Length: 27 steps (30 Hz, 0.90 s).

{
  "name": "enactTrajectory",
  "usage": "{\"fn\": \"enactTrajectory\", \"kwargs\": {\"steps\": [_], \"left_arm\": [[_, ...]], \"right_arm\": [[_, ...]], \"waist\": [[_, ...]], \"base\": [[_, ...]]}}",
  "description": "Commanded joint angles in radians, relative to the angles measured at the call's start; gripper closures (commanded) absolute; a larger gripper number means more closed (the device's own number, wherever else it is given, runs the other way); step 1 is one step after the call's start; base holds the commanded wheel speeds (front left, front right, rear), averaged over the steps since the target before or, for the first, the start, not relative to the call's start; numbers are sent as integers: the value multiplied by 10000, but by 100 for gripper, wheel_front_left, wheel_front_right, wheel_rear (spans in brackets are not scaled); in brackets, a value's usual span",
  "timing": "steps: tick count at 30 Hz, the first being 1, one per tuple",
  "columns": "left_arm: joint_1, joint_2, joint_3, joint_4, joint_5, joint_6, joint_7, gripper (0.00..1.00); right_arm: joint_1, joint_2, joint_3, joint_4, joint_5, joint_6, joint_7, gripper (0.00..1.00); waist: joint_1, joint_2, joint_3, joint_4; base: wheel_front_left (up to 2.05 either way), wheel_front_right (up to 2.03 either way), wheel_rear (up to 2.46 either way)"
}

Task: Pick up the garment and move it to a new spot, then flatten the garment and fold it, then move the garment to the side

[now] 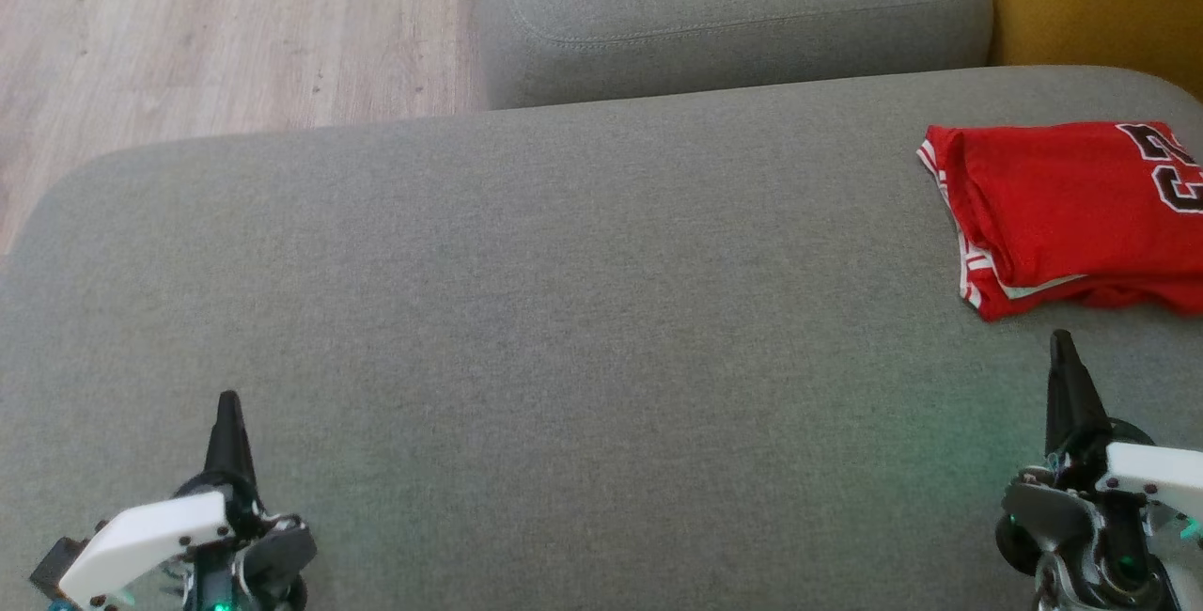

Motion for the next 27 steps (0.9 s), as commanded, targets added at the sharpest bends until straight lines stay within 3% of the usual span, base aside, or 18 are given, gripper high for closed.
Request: {"fn": "enactTrajectory", "kwargs": {"steps": [1, 27], "left_arm": [[-486, 41, 362, -283, 45, -71, 39, 100], [-485, 41, 359, -284, 43, -71, 36, 100]], "right_arm": [[-520, -51, 196, -372, -37, -7, 68, 100], [-520, -51, 196, -372, -37, -7, 68, 100]], "waist": [[0, 0, 0, 0], [0, 0, 0, 0]], "base": [[0, 0, 0], [0, 0, 0]]}}
